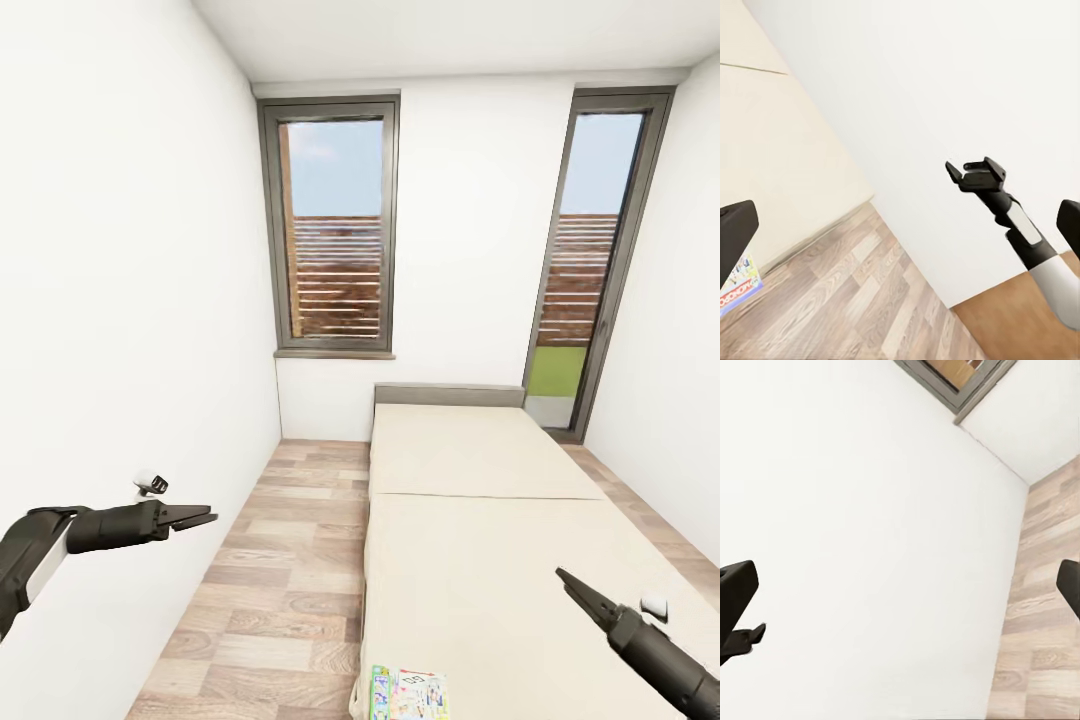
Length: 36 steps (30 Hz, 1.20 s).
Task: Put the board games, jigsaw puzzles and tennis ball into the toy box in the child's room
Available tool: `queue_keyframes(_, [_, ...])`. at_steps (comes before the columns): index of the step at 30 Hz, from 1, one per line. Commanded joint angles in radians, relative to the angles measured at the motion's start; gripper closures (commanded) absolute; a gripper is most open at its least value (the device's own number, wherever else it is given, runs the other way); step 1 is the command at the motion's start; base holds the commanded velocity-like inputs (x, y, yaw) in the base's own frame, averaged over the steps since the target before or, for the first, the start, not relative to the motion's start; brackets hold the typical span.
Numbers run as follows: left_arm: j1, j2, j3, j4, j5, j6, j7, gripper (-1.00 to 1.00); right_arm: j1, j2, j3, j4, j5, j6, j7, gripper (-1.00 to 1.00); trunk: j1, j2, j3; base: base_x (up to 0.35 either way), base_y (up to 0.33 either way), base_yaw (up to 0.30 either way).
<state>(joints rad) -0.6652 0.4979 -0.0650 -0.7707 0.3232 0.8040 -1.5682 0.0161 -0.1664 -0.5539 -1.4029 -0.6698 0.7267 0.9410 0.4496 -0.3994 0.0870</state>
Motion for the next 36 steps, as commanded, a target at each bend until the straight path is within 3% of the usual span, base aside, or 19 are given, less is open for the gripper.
queue_keyframes(1, [0.0, -0.002, -0.004, 0.001, 0.004, 0.011, -0.003, -1.0, -0.001, 0.0, 0.003, 0.017, -0.005, 0.006, -0.001, -1.0, 0.0, -0.001, 0.0, 0.0, 0.0, 0.0])
queue_keyframes(15, [0.0, -0.043, -0.004, 0.001, 0.004, 0.012, -0.003, -1.0, -0.009, 0.002, 0.073, 0.403, 0.002, -0.022, 0.007, -1.0, 0.0, -0.001, 0.0, 0.0, 0.0, 0.0])
queue_keyframes(23, [0.0, -0.049, -0.004, 0.001, 0.004, 0.013, -0.003, -1.0, -0.017, 0.002, 0.088, 0.753, 0.005, -0.231, 0.011, -1.0, 0.031, -0.057, -0.025, 0.0, 0.0, 0.0])
queue_keyframes(36, [0.0, -0.044, 0.002, 0.001, 0.004, 0.022, -0.003, -1.0, -0.039, 0.04, 0.092, 0.93, 0.014, -0.345, 0.001, -1.0, 0.081, -0.148, -0.066, 0.0, 0.0, 0.0])
